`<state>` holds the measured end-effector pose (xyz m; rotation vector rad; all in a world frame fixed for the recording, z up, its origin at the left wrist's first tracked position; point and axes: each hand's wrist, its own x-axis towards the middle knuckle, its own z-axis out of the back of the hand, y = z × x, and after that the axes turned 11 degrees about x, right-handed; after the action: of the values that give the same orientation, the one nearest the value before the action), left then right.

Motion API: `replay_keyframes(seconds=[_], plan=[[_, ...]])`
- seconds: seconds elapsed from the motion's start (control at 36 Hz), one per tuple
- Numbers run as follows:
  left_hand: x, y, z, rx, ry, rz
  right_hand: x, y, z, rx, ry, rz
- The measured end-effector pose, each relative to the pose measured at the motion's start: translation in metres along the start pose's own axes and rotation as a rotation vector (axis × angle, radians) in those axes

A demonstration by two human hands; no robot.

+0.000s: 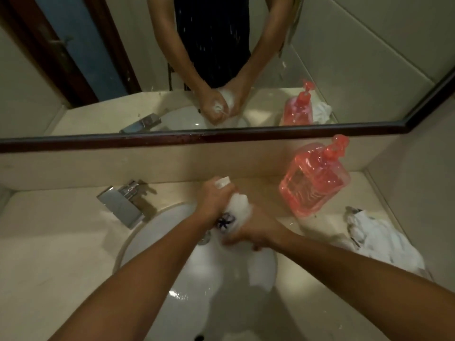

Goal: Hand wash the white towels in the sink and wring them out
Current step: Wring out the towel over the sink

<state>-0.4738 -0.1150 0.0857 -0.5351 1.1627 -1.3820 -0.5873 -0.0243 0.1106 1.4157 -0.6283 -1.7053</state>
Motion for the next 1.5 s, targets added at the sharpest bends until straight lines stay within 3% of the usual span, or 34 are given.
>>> replay_keyframes(seconds=[0.06,0.25,0.42,0.47,0.58,0.69,0.81,0.89,0.94,1.11,1.25,1.33,1.5], plan=[[0.000,0.006,-0.005,0.017,-0.050,0.011,0.007,-0.011,-0.004,0.003,-0.070,0.044],[0.004,-0.006,0.002,-0.101,-0.127,0.031,0.006,-0.004,-0.002,-0.019,-0.085,0.232],[-0.004,-0.018,0.027,-0.549,-0.090,0.215,0.000,0.009,0.013,0.029,0.009,0.416],[-0.007,-0.018,0.035,-0.629,-0.069,0.249,-0.001,0.016,0.013,-0.050,-0.008,0.500],[-0.015,-0.020,0.043,-0.745,-0.023,0.354,-0.002,0.024,0.003,-0.435,-0.095,0.602],[-0.024,-0.027,0.059,-0.741,0.037,0.256,0.004,0.031,-0.007,-0.382,-0.101,0.619],[-0.031,-0.027,0.084,-0.741,0.188,-0.023,-0.007,0.049,0.002,0.057,-0.024,0.425],[-0.030,-0.015,0.091,-0.791,0.218,-0.072,-0.021,0.057,0.006,0.494,0.220,0.334],[-0.030,-0.011,0.085,-0.840,0.351,-0.122,-0.031,0.058,0.004,0.755,0.379,0.238],[-0.016,-0.017,0.061,-0.932,0.735,-0.316,-0.039,0.032,-0.001,1.099,0.605,-0.063],[-0.019,-0.032,0.050,-0.873,0.747,-0.214,-0.043,0.004,0.011,1.201,0.680,-0.095],[-0.023,-0.036,0.043,-0.907,0.717,-0.149,-0.054,-0.001,0.028,1.130,0.727,-0.039],[-0.040,-0.051,0.041,-0.742,0.619,-0.076,-0.083,0.029,0.048,0.661,0.433,-0.107]])
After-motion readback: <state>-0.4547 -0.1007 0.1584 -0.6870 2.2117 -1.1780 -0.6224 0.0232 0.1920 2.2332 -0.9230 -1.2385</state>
